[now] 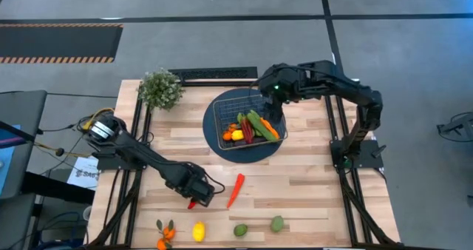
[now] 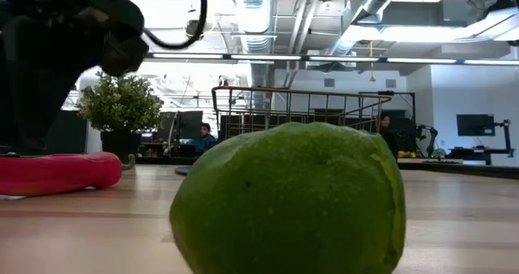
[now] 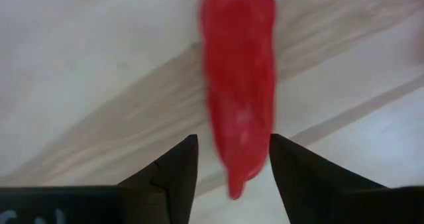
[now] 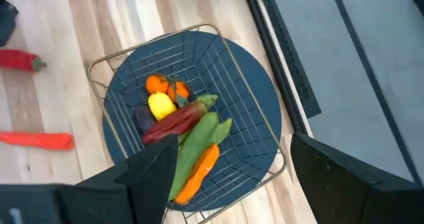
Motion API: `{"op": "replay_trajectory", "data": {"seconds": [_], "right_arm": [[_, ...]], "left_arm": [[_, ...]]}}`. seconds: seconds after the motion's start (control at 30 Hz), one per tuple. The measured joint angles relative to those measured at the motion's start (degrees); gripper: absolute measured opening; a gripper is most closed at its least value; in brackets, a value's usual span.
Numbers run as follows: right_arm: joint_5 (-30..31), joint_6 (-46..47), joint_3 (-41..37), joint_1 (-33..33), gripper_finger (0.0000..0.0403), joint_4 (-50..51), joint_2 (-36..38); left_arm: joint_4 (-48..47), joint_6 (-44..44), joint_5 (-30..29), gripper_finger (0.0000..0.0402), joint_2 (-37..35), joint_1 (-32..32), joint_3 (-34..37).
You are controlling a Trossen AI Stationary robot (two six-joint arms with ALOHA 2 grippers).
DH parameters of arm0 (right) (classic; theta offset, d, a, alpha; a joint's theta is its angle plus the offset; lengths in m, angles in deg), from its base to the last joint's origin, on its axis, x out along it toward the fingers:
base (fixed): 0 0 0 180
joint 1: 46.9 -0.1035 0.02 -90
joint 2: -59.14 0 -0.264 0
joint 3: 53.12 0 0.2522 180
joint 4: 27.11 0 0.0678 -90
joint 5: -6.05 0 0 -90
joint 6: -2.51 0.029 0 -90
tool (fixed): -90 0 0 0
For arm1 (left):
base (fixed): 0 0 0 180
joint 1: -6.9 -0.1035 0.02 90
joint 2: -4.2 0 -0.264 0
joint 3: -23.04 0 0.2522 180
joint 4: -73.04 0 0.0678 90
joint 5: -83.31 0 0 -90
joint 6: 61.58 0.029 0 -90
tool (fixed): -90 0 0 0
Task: Build produce basket
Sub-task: Put the red bell pepper into the basket
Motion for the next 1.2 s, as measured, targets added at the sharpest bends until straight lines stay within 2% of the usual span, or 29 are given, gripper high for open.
{"op": "replay_trajectory", "data": {"seconds": [0.33, 0.67, 0.8, 0.9, 1.03, 1.1, 1.2], "right_arm": [[0.0, -2.0, 0.0, -0.3, 0.0308, 0.8, -1.5], [-0.1, -1.3, 0.1, -0.3, 0.0308, 2.0, -1.1], [-0.1, -0.9, 0.1, -0.3, 0.0308, 2.2, -1.1], [-0.2, -0.7, 0.1, -0.3, 0.0308, 2.2, -1.1], [-0.4, -0.6, 0.1, -0.4, 0.0308, 2.1, -1.1], [-0.4, -0.2, 0.1, -0.7, 0.0308, 2.0, -1.1], [-0.4, -0.2, 0.1, -1.3, 0.0308, 2.0, -1.1]], "left_arm": [[3.6, 0.0, -1.2, 0.0229, 2.5, -0.6, 0.0], [3.8, 2.7, -2.1, 0.0238, 2.5, -1.7, 0.0], [7.4, 3.1, -2.2, 0.0238, 2.5, -1.7, 2.3], [13.5, 3.2, 0.8, 0.0238, 2.5, -1.5, 5.6], [16.5, 4.8, 2.0, 0.0236, 2.0, -1.2, 8.0], [15.4, 7.6, 1.3, 0.0222, 2.1, -1.2, 7.4], [12.8, 11.6, -0.4, 0.0174, 2.4, -1.9, 6.1]]}}
